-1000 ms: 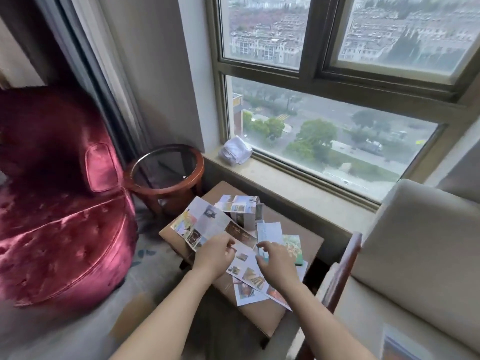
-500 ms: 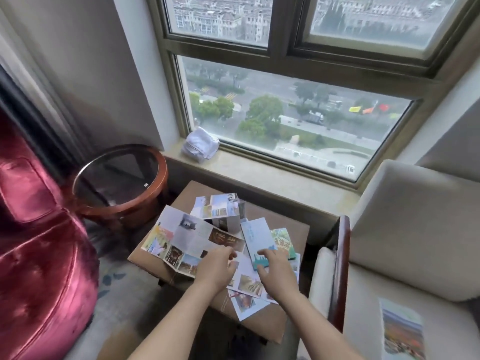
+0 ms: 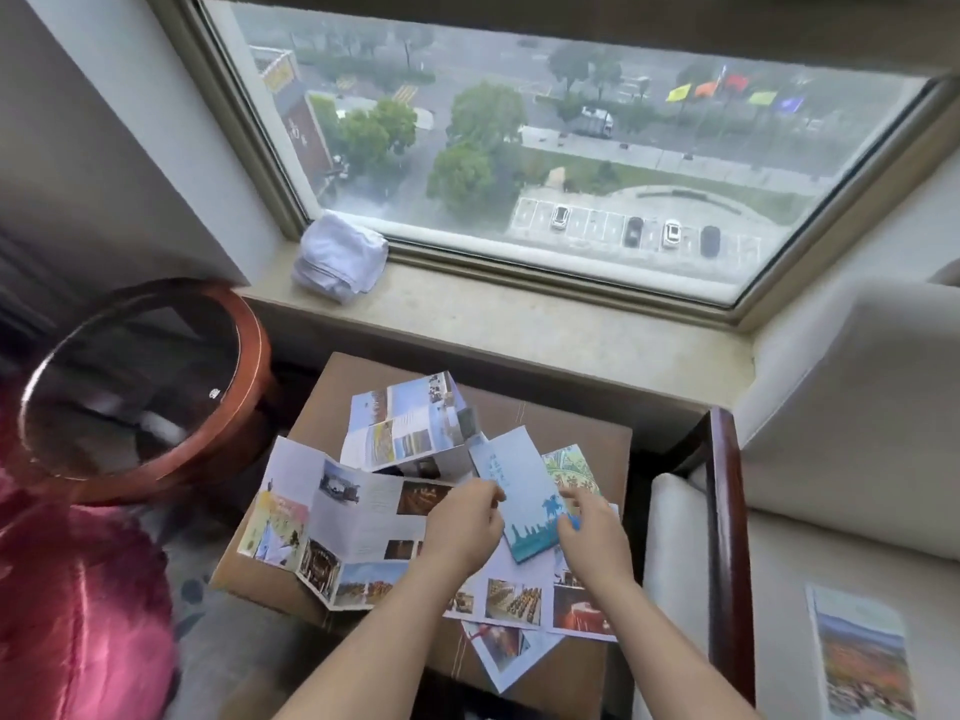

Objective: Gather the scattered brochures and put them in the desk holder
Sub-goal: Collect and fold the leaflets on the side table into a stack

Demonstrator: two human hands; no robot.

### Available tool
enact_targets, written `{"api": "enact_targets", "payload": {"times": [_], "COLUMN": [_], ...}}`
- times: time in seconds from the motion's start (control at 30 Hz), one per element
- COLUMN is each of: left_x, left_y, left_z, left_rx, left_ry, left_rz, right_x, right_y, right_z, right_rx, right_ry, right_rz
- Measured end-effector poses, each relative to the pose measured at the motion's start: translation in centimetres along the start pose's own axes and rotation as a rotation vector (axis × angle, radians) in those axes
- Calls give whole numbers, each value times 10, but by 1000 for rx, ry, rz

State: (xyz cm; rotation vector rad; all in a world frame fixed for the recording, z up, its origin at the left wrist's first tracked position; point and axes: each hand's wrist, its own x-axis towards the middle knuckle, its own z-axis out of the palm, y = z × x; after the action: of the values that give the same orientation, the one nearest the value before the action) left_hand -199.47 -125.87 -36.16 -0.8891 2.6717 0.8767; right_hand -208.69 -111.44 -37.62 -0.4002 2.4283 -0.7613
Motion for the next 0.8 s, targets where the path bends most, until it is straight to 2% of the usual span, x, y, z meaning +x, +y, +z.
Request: {"api": "enact_targets", "payload": {"times": [0.3, 0.43, 0.6, 0.7, 0.8], "left_x": [51, 63, 81, 89, 102], "left_y": [-24, -44, -70, -82, -89], "left_z": [44, 72, 122, 151, 171], "left_rx": [51, 78, 84, 86, -12], "left_ry": [-166, -248, -273, -238, -130], "left_rz": [72, 111, 157, 81, -216], "right_x": [51, 64, 84, 95, 116], "right_y": [39, 63, 98, 116, 135], "right_z": [24, 47, 100, 135, 147], "right_rx": [228, 223, 198, 319, 630], "right_ry": [102, 141, 88, 117, 370], "right_rz": [328, 398, 459, 493, 731]}}
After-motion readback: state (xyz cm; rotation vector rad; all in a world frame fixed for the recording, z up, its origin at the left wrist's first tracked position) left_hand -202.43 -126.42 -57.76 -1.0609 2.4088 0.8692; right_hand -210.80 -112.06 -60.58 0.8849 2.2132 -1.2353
